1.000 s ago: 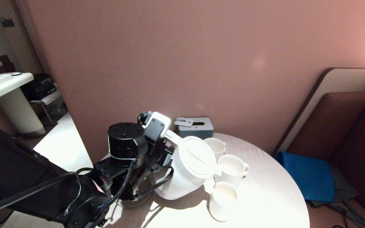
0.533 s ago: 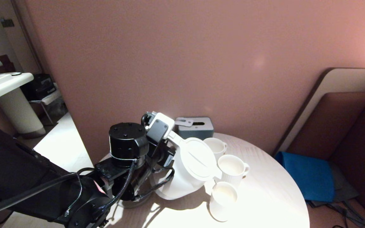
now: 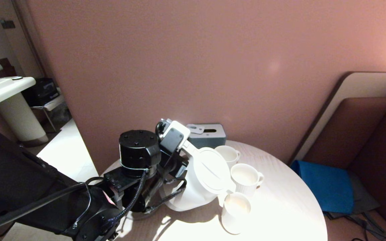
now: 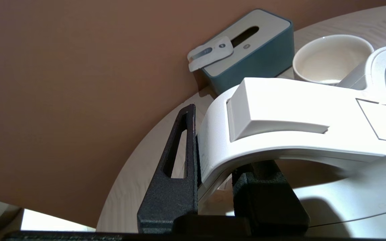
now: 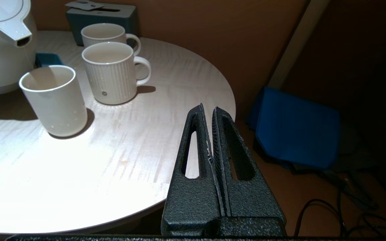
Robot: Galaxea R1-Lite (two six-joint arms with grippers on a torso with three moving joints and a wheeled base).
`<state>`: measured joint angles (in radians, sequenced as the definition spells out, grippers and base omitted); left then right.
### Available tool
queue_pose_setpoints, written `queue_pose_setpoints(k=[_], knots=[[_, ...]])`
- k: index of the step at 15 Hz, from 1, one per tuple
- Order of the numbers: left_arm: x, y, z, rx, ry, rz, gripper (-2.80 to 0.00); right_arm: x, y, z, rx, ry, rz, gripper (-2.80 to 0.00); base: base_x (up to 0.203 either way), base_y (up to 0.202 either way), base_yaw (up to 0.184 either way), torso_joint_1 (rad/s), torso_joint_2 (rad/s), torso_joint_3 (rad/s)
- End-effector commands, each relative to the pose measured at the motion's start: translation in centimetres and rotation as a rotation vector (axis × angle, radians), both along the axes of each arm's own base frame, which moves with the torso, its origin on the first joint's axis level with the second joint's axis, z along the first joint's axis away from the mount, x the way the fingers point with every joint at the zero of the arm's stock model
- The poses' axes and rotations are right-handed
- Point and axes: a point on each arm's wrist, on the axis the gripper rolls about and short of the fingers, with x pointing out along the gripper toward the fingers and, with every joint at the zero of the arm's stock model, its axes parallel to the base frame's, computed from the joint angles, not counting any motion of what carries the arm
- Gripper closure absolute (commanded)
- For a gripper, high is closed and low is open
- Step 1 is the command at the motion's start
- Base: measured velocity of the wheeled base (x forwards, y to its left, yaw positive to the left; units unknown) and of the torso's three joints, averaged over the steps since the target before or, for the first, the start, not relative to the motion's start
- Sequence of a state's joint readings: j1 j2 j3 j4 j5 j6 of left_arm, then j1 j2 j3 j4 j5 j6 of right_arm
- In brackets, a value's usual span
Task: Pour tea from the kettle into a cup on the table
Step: Pour water into the cup
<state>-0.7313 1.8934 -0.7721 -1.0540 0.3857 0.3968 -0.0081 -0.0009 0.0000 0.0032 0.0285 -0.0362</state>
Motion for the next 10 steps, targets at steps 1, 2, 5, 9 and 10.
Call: queue_pose_setpoints(k=[1, 2, 5, 9, 10], knots=[[0.04, -0.19, 0.18, 0.001, -0.012, -0.002, 0.0, 0.01, 0.0, 0.0, -0.001, 0.001, 0.0, 0.0, 0.0, 0.0, 0.0, 0.0, 0.0, 0.0], [0.04, -0.19, 0.27, 0.009, -0.018, -0.002, 0.0, 0.01, 0.0, 0.0, -0.001, 0.001, 0.001, 0.0, 0.0, 0.0, 0.0, 0.0, 0.0, 0.0], [0.13, -0.3, 0.64, 0.022, -0.037, -0.005, 0.0, 0.01, 0.0, 0.0, -0.001, 0.001, 0.001, 0.0, 0.0, 0.0, 0.0, 0.0, 0.0, 0.0], [-0.02, -0.56, 0.87, 0.038, -0.052, -0.015, 0.0, 0.01, 0.0, 0.0, -0.001, 0.001, 0.0, 0.0, 0.0, 0.0, 0.0, 0.0, 0.0, 0.0], [-0.21, -0.77, 0.87, 0.038, -0.052, -0.023, 0.0, 0.01, 0.0, 0.0, -0.001, 0.001, 0.001, 0.0, 0.0, 0.0, 0.0, 0.0, 0.0, 0.0]])
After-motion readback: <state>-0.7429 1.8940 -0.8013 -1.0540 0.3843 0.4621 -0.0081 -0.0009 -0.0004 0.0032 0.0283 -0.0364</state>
